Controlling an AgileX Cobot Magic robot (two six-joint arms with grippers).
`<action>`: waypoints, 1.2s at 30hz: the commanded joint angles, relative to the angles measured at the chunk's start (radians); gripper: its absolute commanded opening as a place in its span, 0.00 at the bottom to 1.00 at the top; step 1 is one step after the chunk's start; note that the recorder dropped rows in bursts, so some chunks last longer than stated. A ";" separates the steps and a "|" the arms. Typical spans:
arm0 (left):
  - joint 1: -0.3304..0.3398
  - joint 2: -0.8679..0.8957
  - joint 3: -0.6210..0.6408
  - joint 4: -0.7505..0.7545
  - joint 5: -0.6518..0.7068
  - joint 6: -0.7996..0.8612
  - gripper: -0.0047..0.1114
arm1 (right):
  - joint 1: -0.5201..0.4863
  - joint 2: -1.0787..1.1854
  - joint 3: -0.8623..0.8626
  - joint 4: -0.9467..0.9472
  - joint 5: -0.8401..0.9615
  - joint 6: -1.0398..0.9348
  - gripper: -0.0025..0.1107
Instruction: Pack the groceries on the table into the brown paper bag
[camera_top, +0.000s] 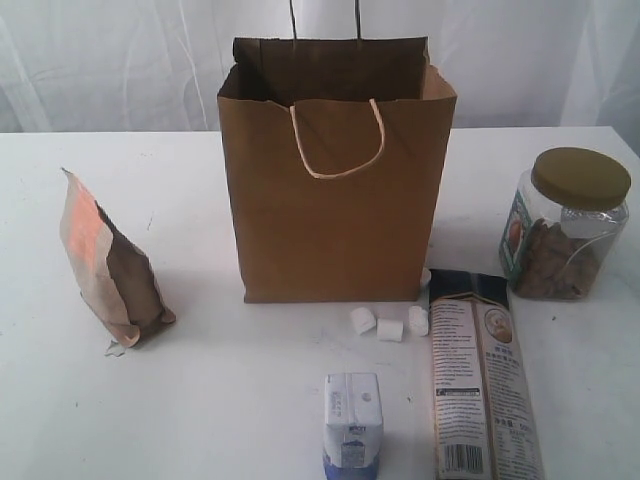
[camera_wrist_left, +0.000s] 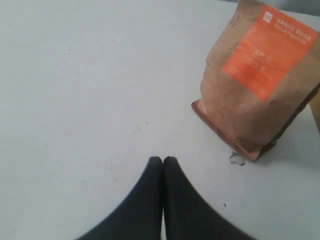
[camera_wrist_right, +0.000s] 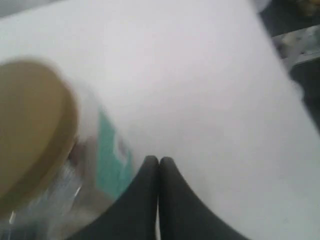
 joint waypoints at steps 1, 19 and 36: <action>-0.005 -0.005 0.001 -0.007 0.026 0.008 0.04 | -0.054 0.073 -0.141 0.167 -0.057 0.000 0.02; -0.005 -0.005 0.001 -0.019 0.030 0.005 0.04 | -0.081 0.853 -0.873 -0.010 -0.779 0.223 0.02; -0.005 -0.005 0.001 -0.040 0.041 0.005 0.04 | -0.100 0.739 -0.605 -0.080 -0.928 0.187 0.02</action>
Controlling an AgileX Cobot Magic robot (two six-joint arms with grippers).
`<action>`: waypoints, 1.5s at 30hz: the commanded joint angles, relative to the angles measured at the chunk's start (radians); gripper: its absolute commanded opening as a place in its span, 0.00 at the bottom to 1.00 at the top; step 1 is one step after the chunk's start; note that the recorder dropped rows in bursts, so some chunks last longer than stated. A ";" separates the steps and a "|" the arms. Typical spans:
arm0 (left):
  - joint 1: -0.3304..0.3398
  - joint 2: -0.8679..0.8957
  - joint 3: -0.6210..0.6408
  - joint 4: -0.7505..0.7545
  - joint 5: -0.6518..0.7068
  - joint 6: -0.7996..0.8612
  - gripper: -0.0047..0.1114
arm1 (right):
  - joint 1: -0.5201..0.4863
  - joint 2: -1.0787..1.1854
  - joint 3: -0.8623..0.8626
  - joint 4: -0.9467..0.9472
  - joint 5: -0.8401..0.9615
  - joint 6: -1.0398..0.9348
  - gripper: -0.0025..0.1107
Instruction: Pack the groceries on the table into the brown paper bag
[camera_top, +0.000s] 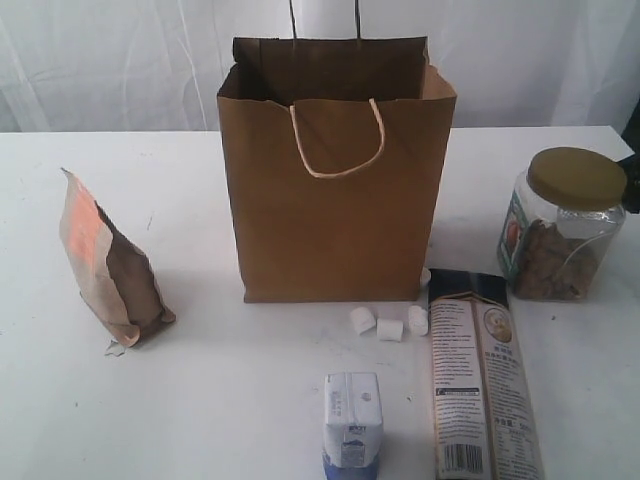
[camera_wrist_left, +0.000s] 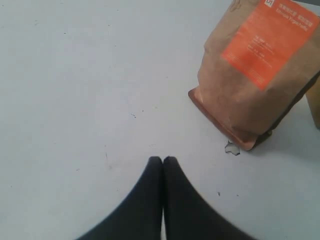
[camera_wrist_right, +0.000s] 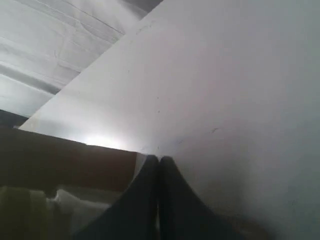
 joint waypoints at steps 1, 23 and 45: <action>-0.005 -0.005 0.001 -0.012 0.004 0.003 0.04 | -0.007 -0.081 0.143 0.001 -0.014 -0.086 0.02; -0.005 -0.005 0.001 -0.016 0.004 0.003 0.04 | -0.007 -0.680 0.627 0.001 0.621 -0.532 0.02; -0.005 -0.005 0.001 -0.016 0.002 0.003 0.04 | 0.036 -1.511 1.317 0.001 0.863 -0.821 0.46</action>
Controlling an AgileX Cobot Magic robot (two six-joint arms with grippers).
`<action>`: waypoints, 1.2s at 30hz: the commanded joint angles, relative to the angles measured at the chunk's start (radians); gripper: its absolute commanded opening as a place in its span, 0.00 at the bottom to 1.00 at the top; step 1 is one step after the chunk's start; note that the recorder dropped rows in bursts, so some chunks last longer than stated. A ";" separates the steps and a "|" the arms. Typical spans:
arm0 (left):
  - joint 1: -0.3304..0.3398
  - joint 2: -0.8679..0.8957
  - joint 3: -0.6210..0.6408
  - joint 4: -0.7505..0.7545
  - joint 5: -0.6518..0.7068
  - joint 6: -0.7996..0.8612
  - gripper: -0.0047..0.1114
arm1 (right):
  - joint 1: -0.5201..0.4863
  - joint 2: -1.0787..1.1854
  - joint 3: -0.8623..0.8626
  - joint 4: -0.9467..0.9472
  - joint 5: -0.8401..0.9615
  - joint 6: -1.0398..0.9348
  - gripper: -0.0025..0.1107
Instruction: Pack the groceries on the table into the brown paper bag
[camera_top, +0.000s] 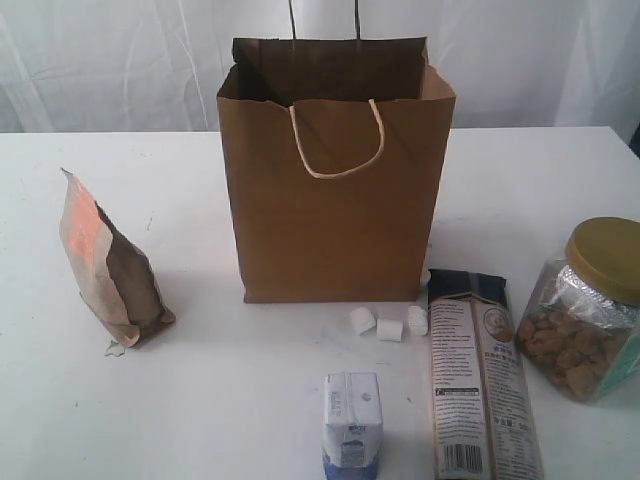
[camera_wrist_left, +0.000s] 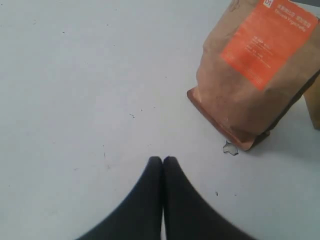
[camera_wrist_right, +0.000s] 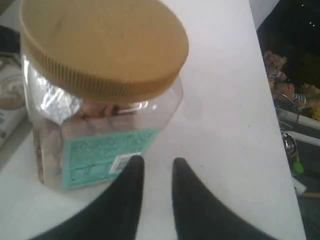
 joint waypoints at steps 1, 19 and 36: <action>-0.005 -0.005 0.001 -0.007 -0.001 0.003 0.04 | 0.006 -0.018 0.027 0.007 0.014 0.027 0.59; -0.005 -0.005 0.001 -0.007 -0.007 0.003 0.04 | 0.083 -0.018 0.013 0.047 -0.142 0.160 0.95; -0.005 -0.005 0.001 -0.007 -0.011 0.005 0.04 | 0.099 0.065 0.028 0.007 0.095 0.065 0.95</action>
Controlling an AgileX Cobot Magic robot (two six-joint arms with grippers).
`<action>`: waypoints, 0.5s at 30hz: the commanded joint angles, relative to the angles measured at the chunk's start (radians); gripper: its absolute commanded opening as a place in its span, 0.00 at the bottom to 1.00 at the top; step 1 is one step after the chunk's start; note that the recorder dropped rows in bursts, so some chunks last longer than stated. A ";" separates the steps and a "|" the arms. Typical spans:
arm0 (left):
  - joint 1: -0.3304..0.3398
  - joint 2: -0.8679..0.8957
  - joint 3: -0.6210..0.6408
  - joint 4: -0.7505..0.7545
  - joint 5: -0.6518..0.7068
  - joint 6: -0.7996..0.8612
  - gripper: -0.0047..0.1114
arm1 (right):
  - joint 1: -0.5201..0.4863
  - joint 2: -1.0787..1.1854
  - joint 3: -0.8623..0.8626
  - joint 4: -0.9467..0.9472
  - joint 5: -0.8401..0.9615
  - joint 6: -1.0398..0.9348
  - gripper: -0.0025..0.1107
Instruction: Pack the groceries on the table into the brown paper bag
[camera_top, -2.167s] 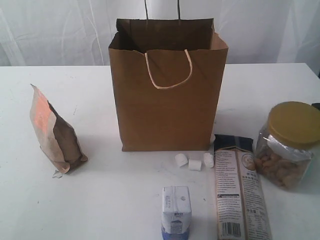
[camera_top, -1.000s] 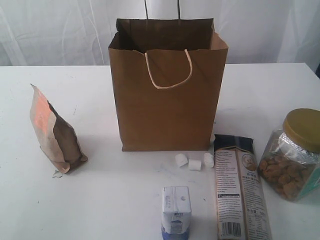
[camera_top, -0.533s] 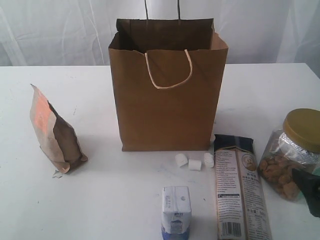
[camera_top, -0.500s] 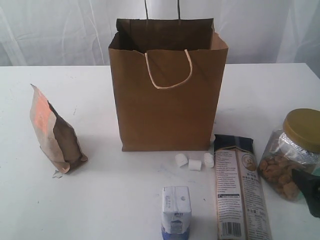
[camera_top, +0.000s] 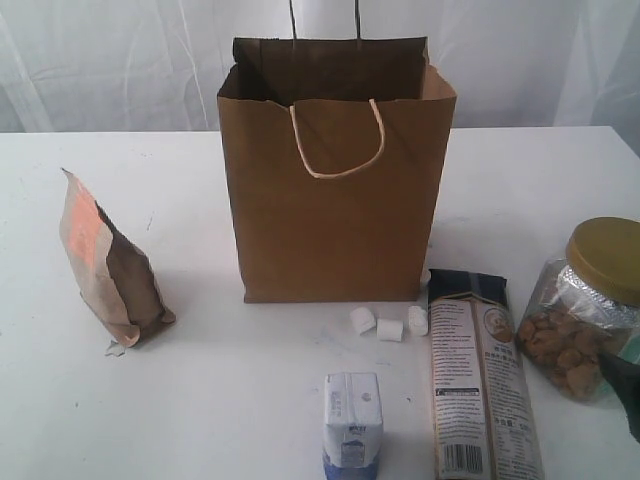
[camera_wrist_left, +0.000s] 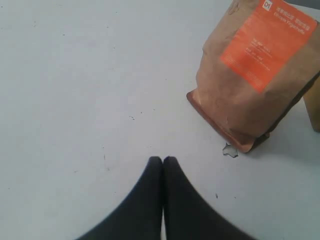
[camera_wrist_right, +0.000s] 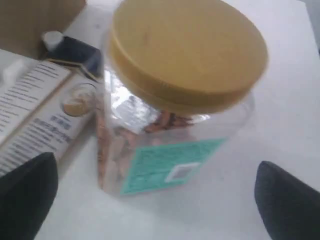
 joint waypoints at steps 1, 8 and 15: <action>-0.005 -0.005 0.001 -0.007 -0.006 0.005 0.04 | 0.008 0.084 0.007 0.003 0.155 -0.013 0.95; -0.005 -0.005 0.001 -0.007 -0.046 0.005 0.04 | 0.064 0.236 -0.004 0.003 0.062 -0.196 0.95; -0.005 -0.005 0.001 -0.007 -0.095 0.005 0.04 | 0.068 0.264 -0.006 0.241 0.126 -0.471 0.95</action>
